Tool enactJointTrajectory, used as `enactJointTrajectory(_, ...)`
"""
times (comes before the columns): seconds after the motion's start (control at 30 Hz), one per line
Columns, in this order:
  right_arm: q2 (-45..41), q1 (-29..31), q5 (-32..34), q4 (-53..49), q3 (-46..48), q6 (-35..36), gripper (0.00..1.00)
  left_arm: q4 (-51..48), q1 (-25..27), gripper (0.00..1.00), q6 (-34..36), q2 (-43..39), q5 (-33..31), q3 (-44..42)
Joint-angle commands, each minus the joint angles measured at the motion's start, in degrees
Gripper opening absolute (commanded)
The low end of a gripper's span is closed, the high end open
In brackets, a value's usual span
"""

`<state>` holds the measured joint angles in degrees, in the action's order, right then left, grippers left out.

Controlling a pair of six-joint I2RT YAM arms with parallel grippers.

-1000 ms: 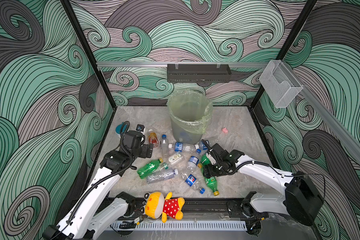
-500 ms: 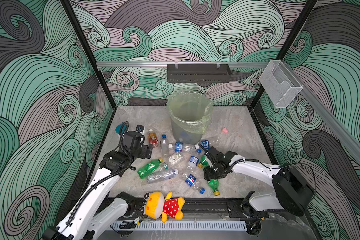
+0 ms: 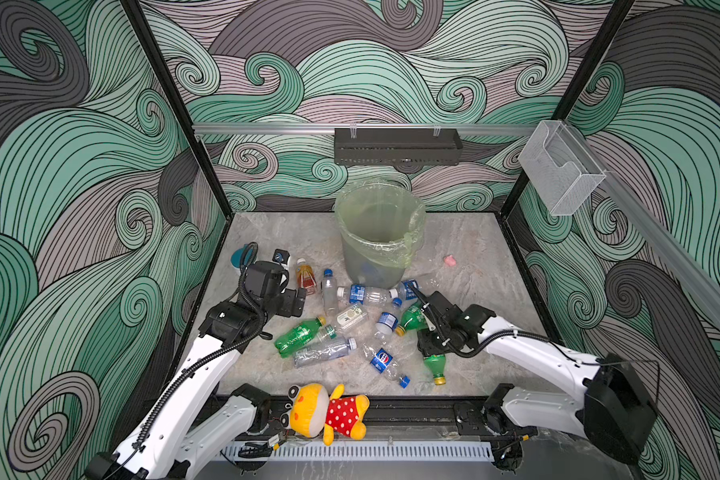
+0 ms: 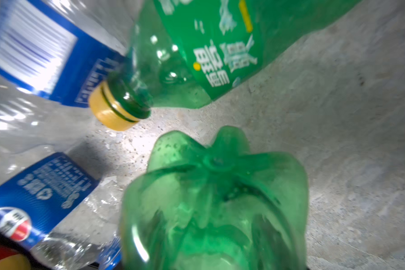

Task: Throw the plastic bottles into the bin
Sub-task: 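Lift the green soda bottle with the right gripper over the bin, then release the soda bottle into the bin while the left gripper reaches for another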

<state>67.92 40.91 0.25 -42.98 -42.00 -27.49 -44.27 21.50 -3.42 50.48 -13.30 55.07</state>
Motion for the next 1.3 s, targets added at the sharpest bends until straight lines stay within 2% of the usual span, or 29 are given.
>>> enactJointTrajectory(0.0,-4.1,-2.0,2.1,-4.8,-3.4,0.9,0.47,1.6,-0.3,0.99,1.4,-0.1,0.7,2.0)
enactJointTrajectory(0.37,-18.5,-10.6,-1.7,-10.3,-17.0,5.8,0.44,0.0,-0.4,0.99,2.6,0.1,-0.1,2.8)
enactJointTrajectory(0.57,-16.1,-11.1,-1.6,-7.4,-28.3,8.7,0.43,-1.4,-0.3,0.99,3.6,-0.6,1.6,3.1)
enactJointTrajectory(0.67,-8.5,-11.5,-3.3,-0.1,-36.3,10.7,0.42,-2.2,-0.4,0.99,4.1,-0.6,2.8,3.7)
enactJointTrajectory(0.7,-3.6,-11.7,-4.1,2.3,-40.7,11.3,0.42,-2.4,-0.4,0.99,4.2,-0.5,3.3,4.0)
enactJointTrajectory(0.87,22.5,-11.9,-7.4,3.2,-69.3,10.9,0.62,-5.9,-0.3,0.99,4.4,0.0,8.4,5.7)
enactJointTrajectory(0.97,29.8,-11.8,-8.8,0.4,-79.5,10.6,0.82,-9.1,-0.4,0.99,3.5,-0.4,10.4,6.6)
enactJointTrajectory(1.03,28.9,-11.7,-8.8,0.3,-78.8,11.2,0.91,-10.4,-0.3,0.99,3.5,-1.8,10.9,6.7)
enactJointTrajectory(1.13,22.6,-11.8,-6.7,2.0,-71.0,13.3,0.97,-11.6,-0.4,0.99,3.8,-2.8,12.3,7.4)
enactJointTrajectory(1.27,13.4,-12.2,-5.2,4.1,-60.1,14.8,1.00,-13.0,-0.4,0.99,4.2,-1.3,13.4,9.2)
